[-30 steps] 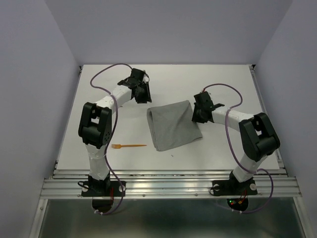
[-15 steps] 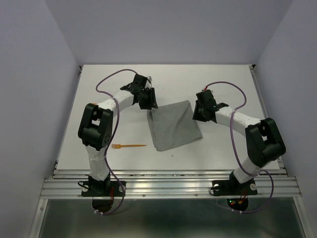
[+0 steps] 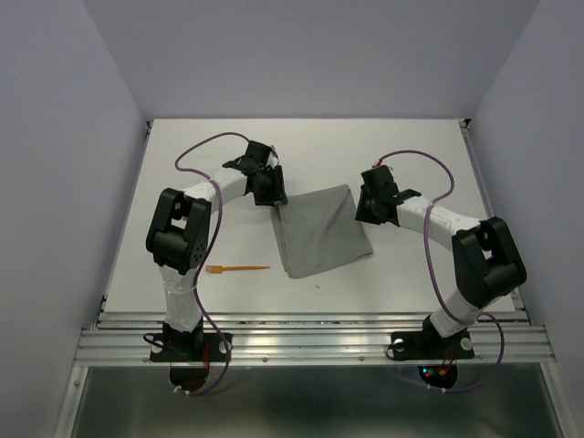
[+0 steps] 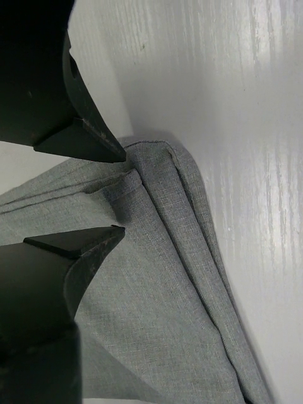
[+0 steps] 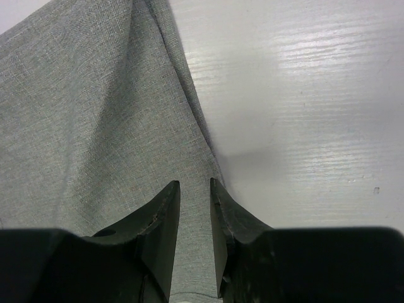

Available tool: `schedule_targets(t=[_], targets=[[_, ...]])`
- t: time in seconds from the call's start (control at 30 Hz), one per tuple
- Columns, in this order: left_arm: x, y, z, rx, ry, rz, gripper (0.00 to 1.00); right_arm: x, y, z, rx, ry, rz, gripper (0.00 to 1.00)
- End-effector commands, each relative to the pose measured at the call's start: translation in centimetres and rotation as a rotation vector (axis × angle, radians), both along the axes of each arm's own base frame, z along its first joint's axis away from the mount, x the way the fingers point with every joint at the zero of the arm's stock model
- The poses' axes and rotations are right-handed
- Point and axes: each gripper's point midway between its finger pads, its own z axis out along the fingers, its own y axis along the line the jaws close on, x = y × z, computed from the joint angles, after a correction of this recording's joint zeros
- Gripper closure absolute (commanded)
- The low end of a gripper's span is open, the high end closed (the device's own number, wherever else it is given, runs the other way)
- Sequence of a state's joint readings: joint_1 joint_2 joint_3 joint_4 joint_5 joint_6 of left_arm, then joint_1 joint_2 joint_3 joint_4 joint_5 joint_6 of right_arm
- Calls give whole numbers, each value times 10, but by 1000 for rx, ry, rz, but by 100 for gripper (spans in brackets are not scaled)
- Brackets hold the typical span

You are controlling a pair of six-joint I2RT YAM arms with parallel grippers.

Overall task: Fold the napkin into a case and place the utensils inside
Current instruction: Smooth out the upper triangle-folded napkin at the center of the board.

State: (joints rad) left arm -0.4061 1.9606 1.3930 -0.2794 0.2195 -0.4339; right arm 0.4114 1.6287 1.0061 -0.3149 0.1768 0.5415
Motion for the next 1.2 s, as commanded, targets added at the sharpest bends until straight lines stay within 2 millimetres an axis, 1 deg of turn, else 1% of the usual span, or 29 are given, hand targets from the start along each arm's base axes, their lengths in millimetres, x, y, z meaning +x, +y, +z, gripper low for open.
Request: schedule_targets(t=[0.0,0.1,0.17,0.23,0.3,0.33,0.37,0.47,0.5,0.53,0.6,0.7,0.8,0.83,0.9,0.93,0.97,1.07,1.17], targets=[[-1,4,10,16,-33,11,44,1,-4,11,3,-25,-8,69],[-1,4,3,23,-20,10,45,1,-4,12,4,-27,-10,69],[-1,3,-1,25,-12,7,49,0,-4,11,4,-25,-11,69],[-1,3,-2,24,-10,5,61,0,-5,13,4,-31,-15,69],[-2,1,0,18,-12,1,69,-1,-5,13,4,-31,-15,69],[0,0,4,12,-23,-2,79,-1,-5,13,5,-30,-16,69],[0,-1,6,9,-27,-4,85,-1,-5,13,5,-29,-17,69],[1,-3,9,7,-28,-16,92,-1,-5,12,6,-27,-16,69],[1,-2,10,9,-29,-16,98,-1,-5,12,8,-26,-17,69],[1,-2,11,10,-29,-15,100,-1,-5,13,9,-29,-17,69],[0,-1,12,12,-34,-13,100,-2,-5,12,7,-28,-15,69],[0,0,20,9,-45,-7,100,-3,-5,13,9,-30,-11,69],[1,0,35,-4,-69,2,100,-5,-5,14,12,-32,-9,69],[1,0,44,-14,-88,4,100,-6,-6,14,11,-31,-8,69],[1,0,53,-23,-97,9,100,-7,-5,14,15,-32,-4,68],[0,0,60,-31,-106,12,100,-6,-5,15,16,-35,-2,67],[0,1,63,-32,-110,16,100,-5,-4,15,16,-36,-1,67],[-1,2,69,-44,-114,33,100,5,1,22,29,-53,5,67],[2,2,67,-54,-111,37,100,17,10,28,51,-70,22,67]])
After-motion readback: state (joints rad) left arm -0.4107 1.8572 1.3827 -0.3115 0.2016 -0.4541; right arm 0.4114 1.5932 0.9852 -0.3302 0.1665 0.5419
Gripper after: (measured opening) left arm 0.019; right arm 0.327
